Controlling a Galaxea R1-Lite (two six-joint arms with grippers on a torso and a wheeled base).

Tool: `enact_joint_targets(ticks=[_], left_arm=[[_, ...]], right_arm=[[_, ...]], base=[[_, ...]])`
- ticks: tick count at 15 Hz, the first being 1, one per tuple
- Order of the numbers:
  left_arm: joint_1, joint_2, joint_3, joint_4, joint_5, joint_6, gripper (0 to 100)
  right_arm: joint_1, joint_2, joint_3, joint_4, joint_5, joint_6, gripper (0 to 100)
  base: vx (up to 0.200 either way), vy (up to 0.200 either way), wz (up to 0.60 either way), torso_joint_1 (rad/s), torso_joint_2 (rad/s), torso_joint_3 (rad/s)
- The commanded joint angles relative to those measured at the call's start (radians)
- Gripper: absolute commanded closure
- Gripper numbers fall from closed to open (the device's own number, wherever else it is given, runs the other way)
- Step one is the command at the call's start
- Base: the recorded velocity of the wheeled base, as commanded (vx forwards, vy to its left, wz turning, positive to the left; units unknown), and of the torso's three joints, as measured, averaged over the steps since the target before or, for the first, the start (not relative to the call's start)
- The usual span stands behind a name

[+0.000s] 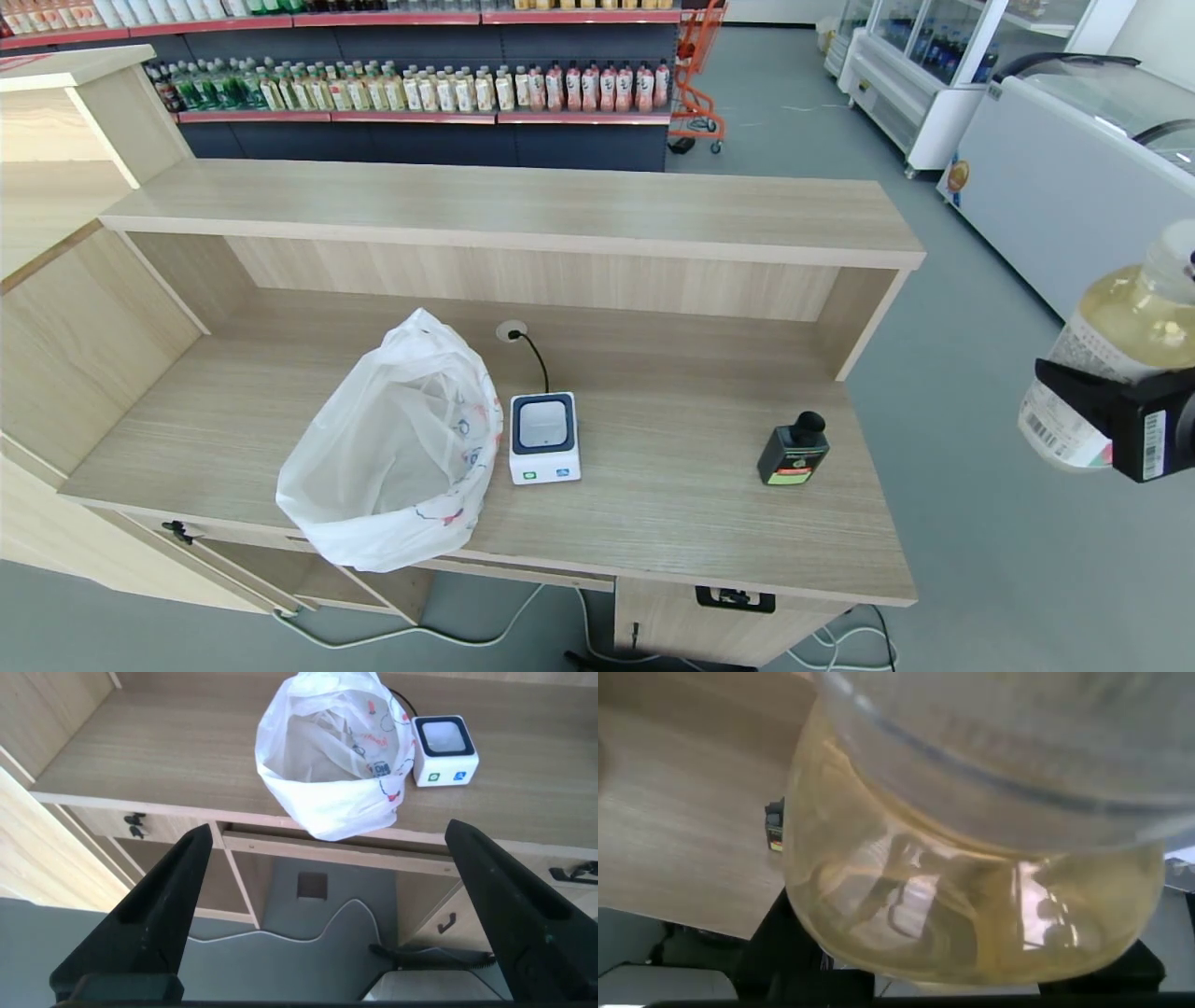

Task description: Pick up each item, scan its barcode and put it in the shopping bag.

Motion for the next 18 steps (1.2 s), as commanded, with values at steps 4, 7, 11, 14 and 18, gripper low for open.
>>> enact_joint_targets(ticks=[4, 7, 11, 14, 18], left_arm=[[0.0, 0.0, 0.0, 0.0, 0.0, 0.0, 0], [0.0, 0.0, 0.0, 0.0, 0.0, 0.0, 0], [0.0, 0.0, 0.0, 0.0, 0.0, 0.0, 0], [0.0, 0.0, 0.0, -0.002, 0.0, -0.002, 0], [0.0, 0.0, 0.0, 0.0, 0.0, -0.002, 0]], right_arm=[[-0.057, -0.075, 0.06, 0.006, -0.014, -0.04, 100], [-0.061, -0.062, 0.057, 0.005, -0.014, -0.043, 100], [-0.061, -0.058, 0.073, 0.005, -0.012, -0.043, 100], [-0.06, -0.05, 0.081, 0.005, -0.003, -0.043, 100], [-0.034, 0.019, 0.063, -0.003, 0.026, -0.042, 100]], base=[[0.0, 0.0, 0.0, 0.0, 0.0, 0.0], [0.0, 0.0, 0.0, 0.0, 0.0, 0.0], [0.0, 0.0, 0.0, 0.0, 0.0, 0.0], [0.0, 0.133, 0.0, 0.003, 0.0, 0.002], [0.0, 0.2, 0.0, 0.007, 0.0, 0.002]])
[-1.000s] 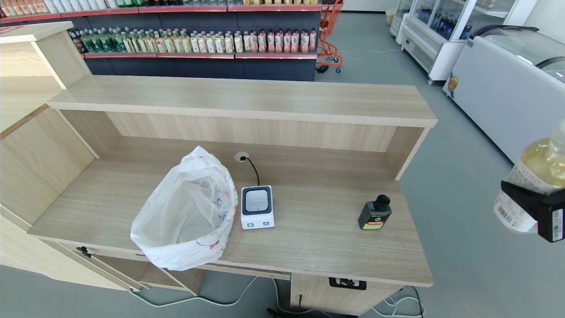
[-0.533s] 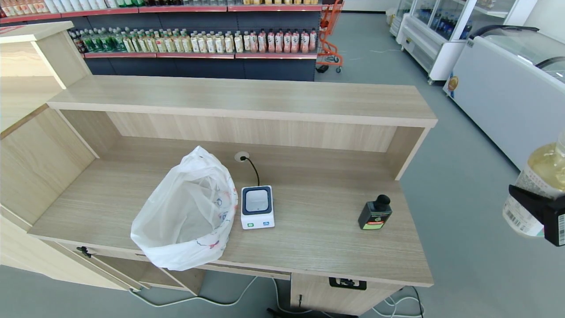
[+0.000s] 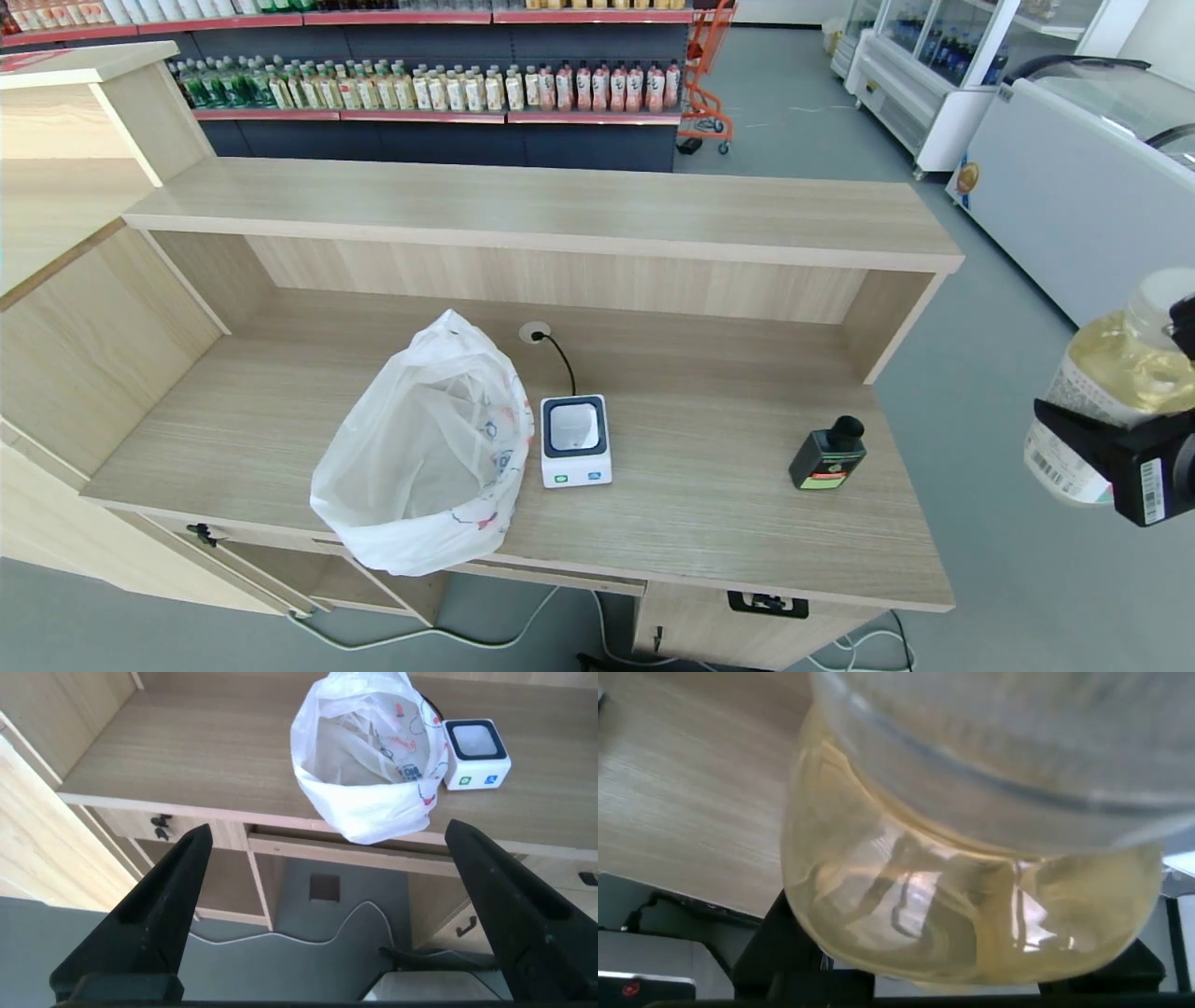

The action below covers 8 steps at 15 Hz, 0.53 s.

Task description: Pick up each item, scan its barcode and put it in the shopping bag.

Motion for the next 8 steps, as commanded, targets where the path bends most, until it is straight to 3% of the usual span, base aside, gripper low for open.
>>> enact_joint_targets(ticks=[1, 5, 8], left_arm=[[0.0, 0.0, 0.0, 0.0, 0.0, -0.003, 0], [0.0, 0.0, 0.0, 0.0, 0.0, -0.005, 0], [0.0, 0.0, 0.0, 0.0, 0.0, -0.005, 0]], right_arm=[[0.006, 0.05, -0.008, -0.001, -0.003, 0.002, 100], [0.006, 0.139, 0.003, -0.011, 0.034, 0.008, 100], [0.002, 0.261, -0.015, -0.156, 0.094, 0.002, 100]], base=[[0.0, 0.2, 0.0, -0.007, 0.01, 0.002], [0.0, 0.2, 0.0, 0.004, 0.0, 0.001], [0.0, 0.2, 0.0, 0.004, 0.0, -0.001]])
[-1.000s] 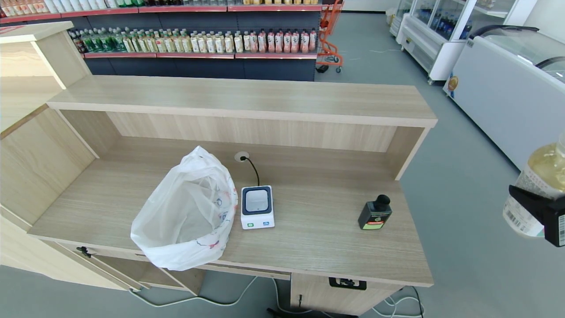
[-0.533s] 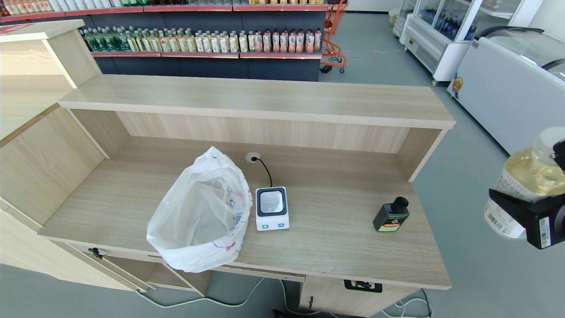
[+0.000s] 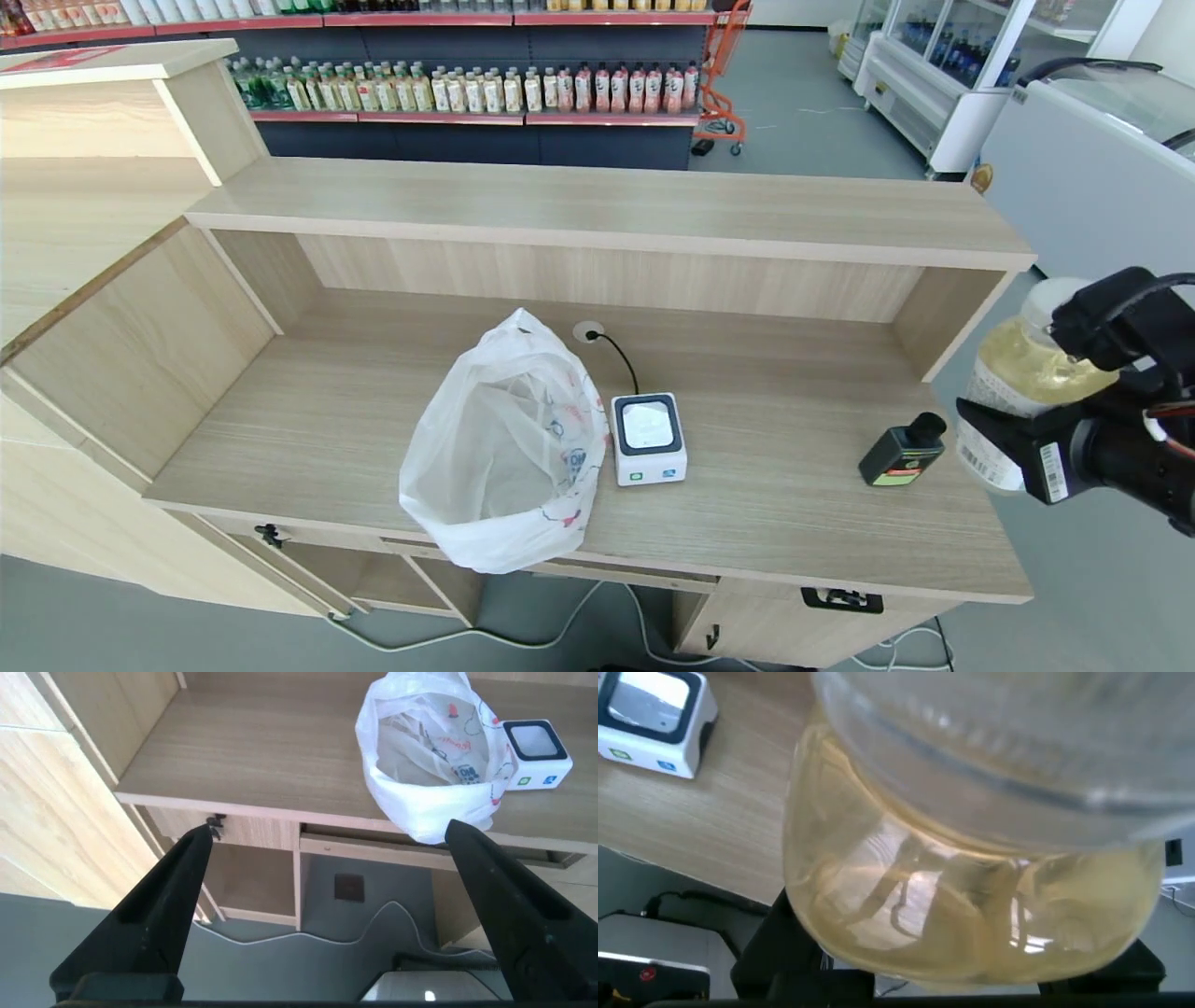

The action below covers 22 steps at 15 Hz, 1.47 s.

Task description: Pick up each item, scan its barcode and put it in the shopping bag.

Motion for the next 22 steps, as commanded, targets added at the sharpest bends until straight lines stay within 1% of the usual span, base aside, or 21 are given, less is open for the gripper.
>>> enact_joint_targets(ticks=[1, 3, 4, 5, 6, 8, 10, 13, 15, 17, 19, 21, 22], left_arm=[[0.0, 0.0, 0.0, 0.0, 0.0, 0.001, 0], [0.0, 0.0, 0.0, 0.0, 0.0, 0.002, 0], [0.0, 0.0, 0.0, 0.0, 0.0, 0.002, 0], [0.0, 0.0, 0.0, 0.0, 0.0, 0.001, 0], [0.0, 0.0, 0.0, 0.0, 0.0, 0.002, 0], [0.0, 0.0, 0.0, 0.0, 0.0, 0.004, 0], [0.0, 0.0, 0.0, 0.0, 0.0, 0.004, 0], [0.0, 0.0, 0.0, 0.0, 0.0, 0.004, 0], [0.0, 0.0, 0.0, 0.0, 0.0, 0.004, 0], [0.0, 0.0, 0.0, 0.0, 0.0, 0.004, 0], [0.0, 0.0, -0.002, 0.0, 0.0, 0.004, 0], [0.0, 0.0, 0.0, 0.0, 0.0, 0.004, 0], [0.0, 0.0, -0.002, 0.0, 0.0, 0.004, 0]], right_arm=[[-0.007, 0.193, -0.061, -0.117, 0.051, -0.007, 100], [-0.007, 0.309, -0.138, -0.132, 0.06, -0.003, 100], [-0.009, 0.365, -0.172, -0.138, 0.082, 0.004, 100], [-0.023, 0.428, -0.195, -0.172, 0.108, -0.003, 100], [-0.033, 0.498, -0.215, -0.233, 0.126, -0.015, 100], [-0.05, 0.615, -0.25, -0.339, 0.14, -0.084, 100], [-0.064, 0.708, -0.294, -0.379, 0.188, -0.154, 100], [-0.076, 0.82, -0.345, -0.422, 0.201, -0.246, 100], [-0.069, 0.905, -0.409, -0.493, 0.266, -0.25, 100], [-0.055, 0.946, -0.466, -0.509, 0.304, -0.251, 100], [-0.041, 0.984, -0.541, -0.509, 0.392, -0.245, 100], [-0.041, 1.004, -0.587, -0.509, 0.425, -0.25, 100], [-0.04, 1.01, -0.601, -0.508, 0.425, -0.25, 100]], base=[[0.0, 0.2, 0.0, 0.002, 0.0, 0.007], [0.0, 0.2, 0.0, 0.0, 0.0, 0.002], [0.0, 0.2, 0.0, 0.007, 0.0, 0.002], [0.0, 0.2, 0.0, 0.012, 0.0, -0.007], [0.0, 0.0, 0.0, 0.0, 0.0, 0.0], [0.0, 0.0, 0.0, 0.0, 0.0, 0.0], [0.0, 0.0, 0.0, 0.0, 0.0, 0.0], [0.0, 0.0, 0.0, 0.0, 0.0, 0.0], [0.0, 0.0, 0.0, 0.0, 0.0, 0.0], [0.0, 0.0, 0.0, 0.0, 0.0, 0.0], [0.0, 0.0, 0.0, 0.0, 0.0, 0.0], [0.0, 0.0, 0.0, 0.0, 0.0, 0.0], [0.0, 0.0, 0.0, 0.0, 0.0, 0.0]])
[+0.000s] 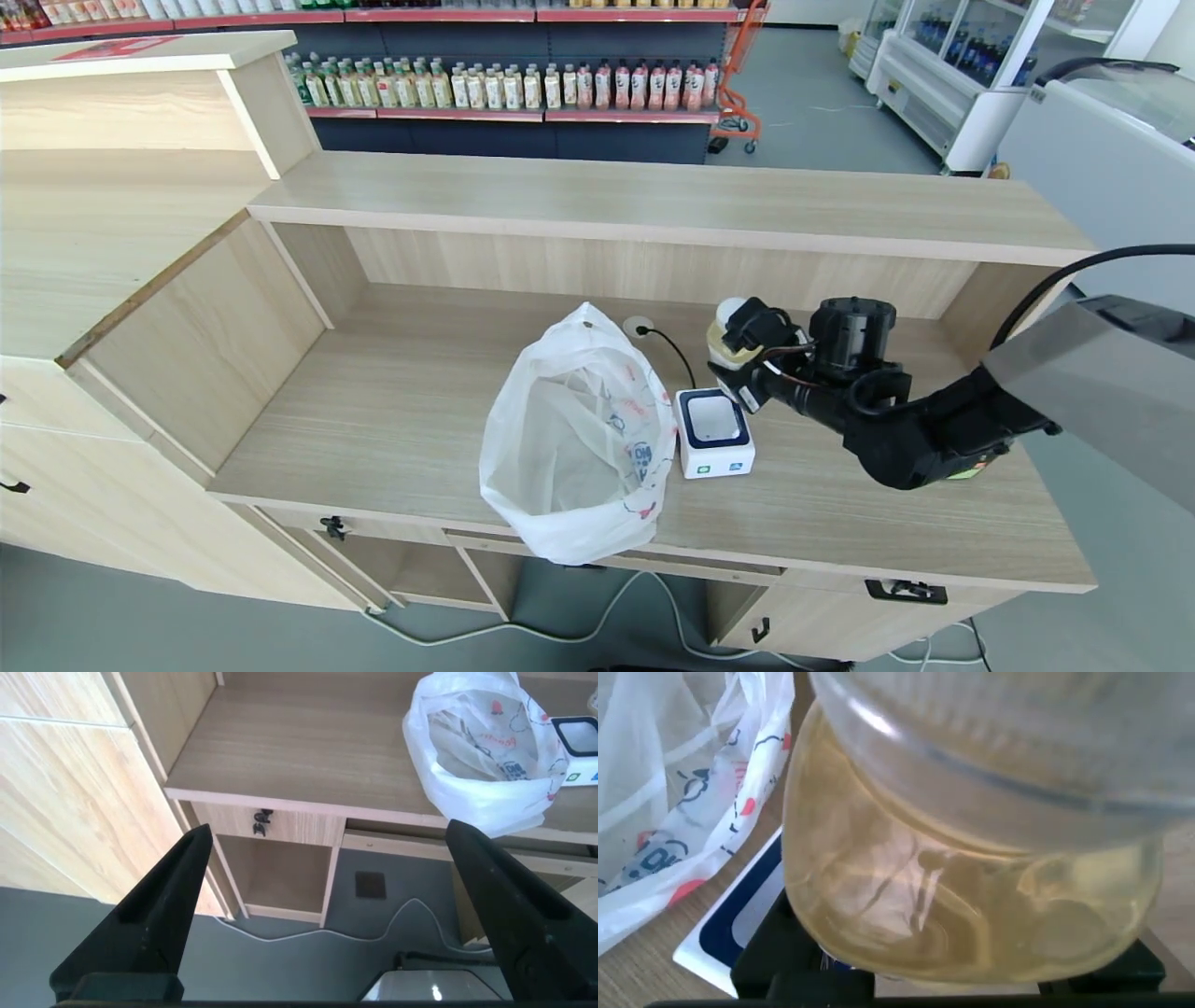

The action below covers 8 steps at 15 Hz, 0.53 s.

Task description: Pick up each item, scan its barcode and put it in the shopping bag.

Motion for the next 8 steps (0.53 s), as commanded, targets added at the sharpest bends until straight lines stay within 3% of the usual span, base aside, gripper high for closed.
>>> enact_joint_targets(ticks=[1, 8], left_arm=[[0.0, 0.0, 0.0, 0.0, 0.0, 0.0, 0], [0.0, 0.0, 0.0, 0.0, 0.0, 0.0, 0]], right_arm=[[0.005, 0.034, -0.031, 0.004, 0.004, -0.001, 100], [0.043, 0.071, -0.037, -0.002, 0.013, -0.024, 100]], base=[[0.0, 0.0, 0.0, 0.0, 0.0, 0.0], [0.0, 0.0, 0.0, 0.0, 0.0, 0.0]])
